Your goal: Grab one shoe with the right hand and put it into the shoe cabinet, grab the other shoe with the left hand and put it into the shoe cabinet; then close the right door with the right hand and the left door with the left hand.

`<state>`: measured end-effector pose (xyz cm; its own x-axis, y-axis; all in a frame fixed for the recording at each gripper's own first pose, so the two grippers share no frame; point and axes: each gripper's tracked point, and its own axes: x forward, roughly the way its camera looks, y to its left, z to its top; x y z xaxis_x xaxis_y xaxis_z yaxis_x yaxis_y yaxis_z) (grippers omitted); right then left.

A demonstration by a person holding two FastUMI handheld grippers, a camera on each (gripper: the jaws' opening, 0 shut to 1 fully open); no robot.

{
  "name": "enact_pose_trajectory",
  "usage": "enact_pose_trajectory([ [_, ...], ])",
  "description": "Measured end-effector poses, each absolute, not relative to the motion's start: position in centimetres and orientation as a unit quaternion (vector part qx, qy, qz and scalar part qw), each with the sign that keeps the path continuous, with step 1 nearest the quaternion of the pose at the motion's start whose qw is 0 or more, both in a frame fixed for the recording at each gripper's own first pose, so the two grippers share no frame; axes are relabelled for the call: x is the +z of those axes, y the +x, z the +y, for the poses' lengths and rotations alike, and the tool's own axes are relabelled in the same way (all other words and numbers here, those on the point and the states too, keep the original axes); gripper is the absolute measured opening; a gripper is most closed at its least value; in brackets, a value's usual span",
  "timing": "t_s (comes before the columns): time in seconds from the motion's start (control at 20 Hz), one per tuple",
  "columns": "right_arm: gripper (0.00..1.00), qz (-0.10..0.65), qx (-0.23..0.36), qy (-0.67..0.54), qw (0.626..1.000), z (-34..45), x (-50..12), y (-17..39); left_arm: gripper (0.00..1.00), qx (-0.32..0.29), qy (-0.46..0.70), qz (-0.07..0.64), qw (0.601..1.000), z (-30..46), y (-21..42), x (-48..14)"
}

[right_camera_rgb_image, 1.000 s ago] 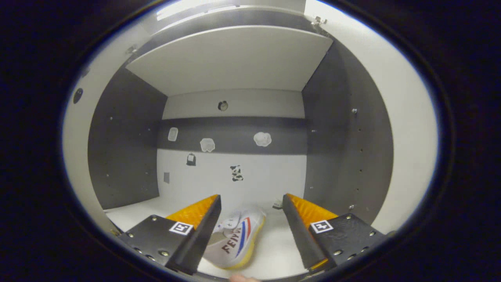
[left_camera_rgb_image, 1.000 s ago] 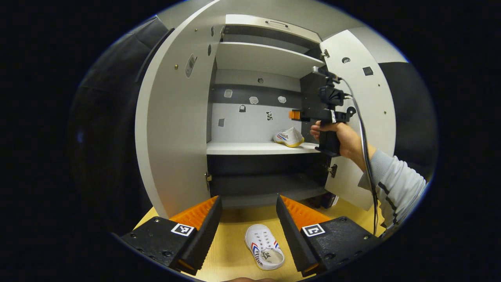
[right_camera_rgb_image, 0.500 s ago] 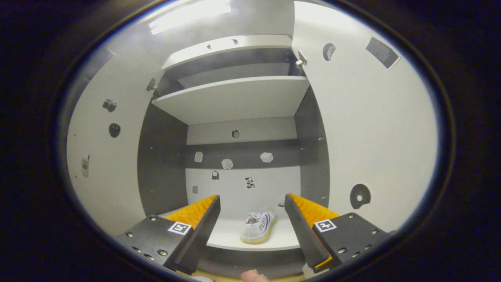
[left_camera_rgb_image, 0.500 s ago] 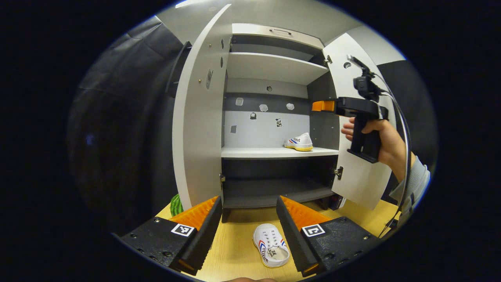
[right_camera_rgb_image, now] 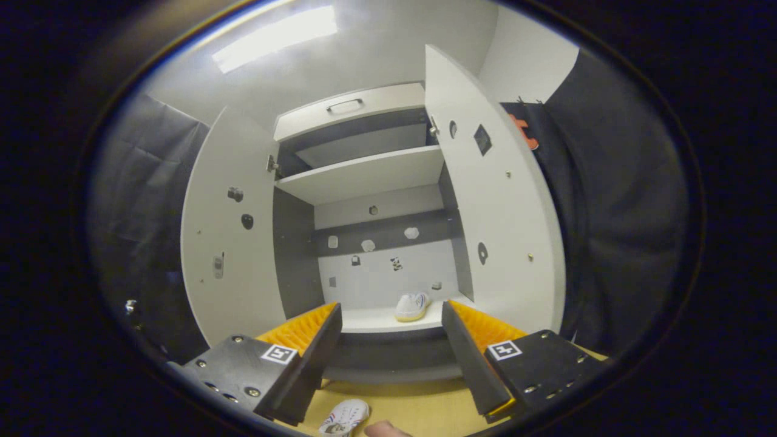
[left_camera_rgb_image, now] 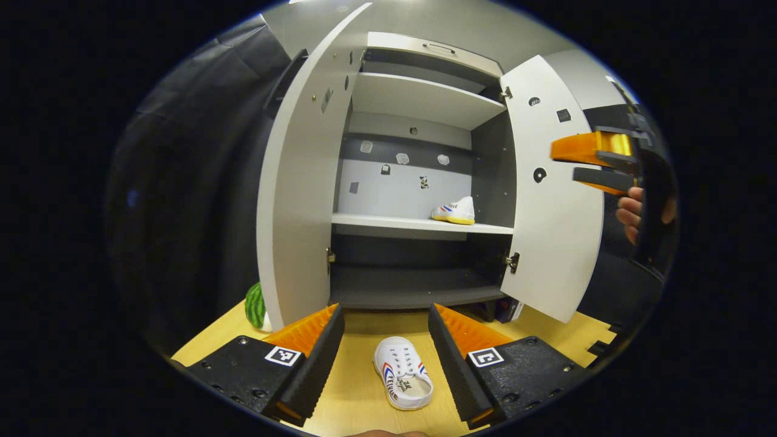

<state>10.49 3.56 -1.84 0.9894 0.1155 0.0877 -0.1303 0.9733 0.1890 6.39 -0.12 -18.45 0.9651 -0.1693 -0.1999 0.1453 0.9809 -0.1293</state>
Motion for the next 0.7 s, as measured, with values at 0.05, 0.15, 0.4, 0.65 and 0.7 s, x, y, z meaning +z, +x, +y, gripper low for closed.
enact_pose_trajectory([
  [0.05, 0.98, -0.027, 0.056, 0.089, 0.994, 2.8, -3.2, 8.9, 0.85, -0.079, -0.056, 0.109, 0.989, -0.3, 6.7, -19.3],
  [0.15, 0.98, -0.017, 0.028, 0.075, 0.997, 0.8, -5.2, 6.5, 0.85, -0.066, -0.046, 0.131, 0.988, -0.1, 7.5, -22.2],
  [0.4, 0.99, -0.02, 0.03, 0.11, 0.993, 0.0, -8.0, 3.2, 0.83, -0.068, -0.031, 0.204, 0.976, -1.2, 8.8, -30.1],
  [0.65, 0.94, -0.001, 0.018, 0.124, 0.992, -1.4, -10.9, 3.6, 0.81, -0.066, -0.02, 0.263, 0.962, -1.6, 9.6, -35.7],
  [0.7, 0.94, 0.004, 0.009, 0.126, 0.992, -2.0, -11.6, 3.8, 0.8, -0.067, -0.02, 0.279, 0.958, -1.7, 9.5, -36.9],
])
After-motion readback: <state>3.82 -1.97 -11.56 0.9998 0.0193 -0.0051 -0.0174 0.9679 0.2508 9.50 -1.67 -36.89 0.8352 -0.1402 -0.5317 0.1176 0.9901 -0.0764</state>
